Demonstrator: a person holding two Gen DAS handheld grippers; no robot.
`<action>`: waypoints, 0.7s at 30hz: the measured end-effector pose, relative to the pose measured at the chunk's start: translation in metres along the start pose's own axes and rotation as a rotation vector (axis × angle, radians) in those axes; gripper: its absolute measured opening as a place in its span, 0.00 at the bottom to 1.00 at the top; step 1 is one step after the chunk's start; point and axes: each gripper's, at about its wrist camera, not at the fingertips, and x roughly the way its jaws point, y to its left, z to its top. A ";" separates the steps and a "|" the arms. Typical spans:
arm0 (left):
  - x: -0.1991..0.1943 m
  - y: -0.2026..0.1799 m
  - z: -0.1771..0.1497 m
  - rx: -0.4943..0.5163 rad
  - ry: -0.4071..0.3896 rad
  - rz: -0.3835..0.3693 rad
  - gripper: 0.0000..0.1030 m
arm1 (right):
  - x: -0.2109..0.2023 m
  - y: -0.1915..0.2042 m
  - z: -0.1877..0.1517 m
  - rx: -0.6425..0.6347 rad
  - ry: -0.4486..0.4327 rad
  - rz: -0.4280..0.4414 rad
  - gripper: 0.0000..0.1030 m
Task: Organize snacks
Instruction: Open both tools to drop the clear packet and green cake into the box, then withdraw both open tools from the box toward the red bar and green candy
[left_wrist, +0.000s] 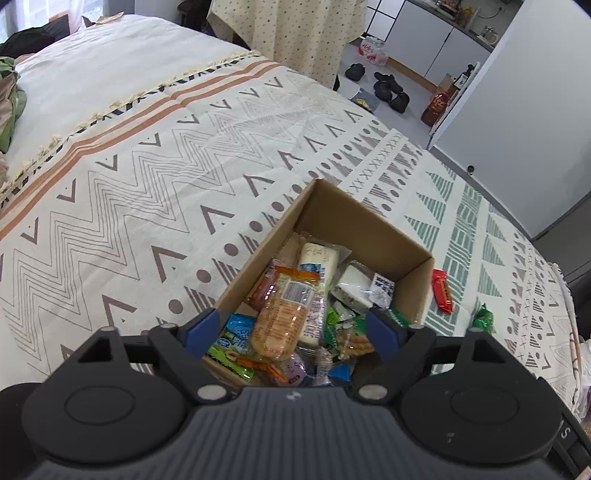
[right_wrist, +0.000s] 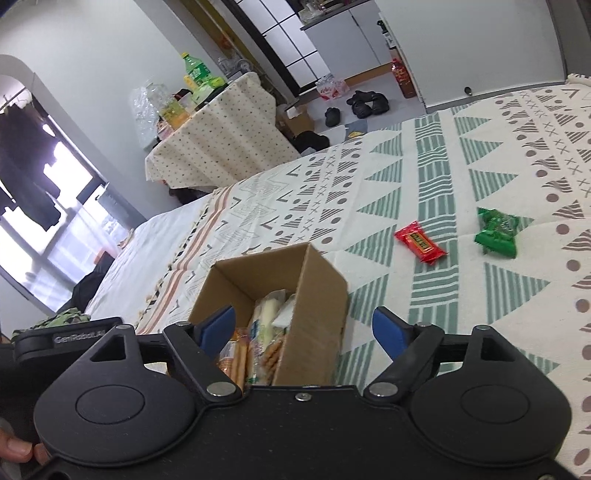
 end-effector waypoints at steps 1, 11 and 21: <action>-0.002 -0.002 0.000 0.005 -0.002 -0.006 0.89 | -0.002 -0.002 0.001 0.003 0.000 -0.004 0.81; -0.022 -0.020 -0.006 0.044 -0.051 -0.048 1.00 | -0.019 -0.025 0.008 0.021 -0.008 -0.043 0.96; -0.047 -0.044 -0.015 0.104 -0.171 -0.062 1.00 | -0.043 -0.034 0.016 0.018 -0.051 -0.057 1.00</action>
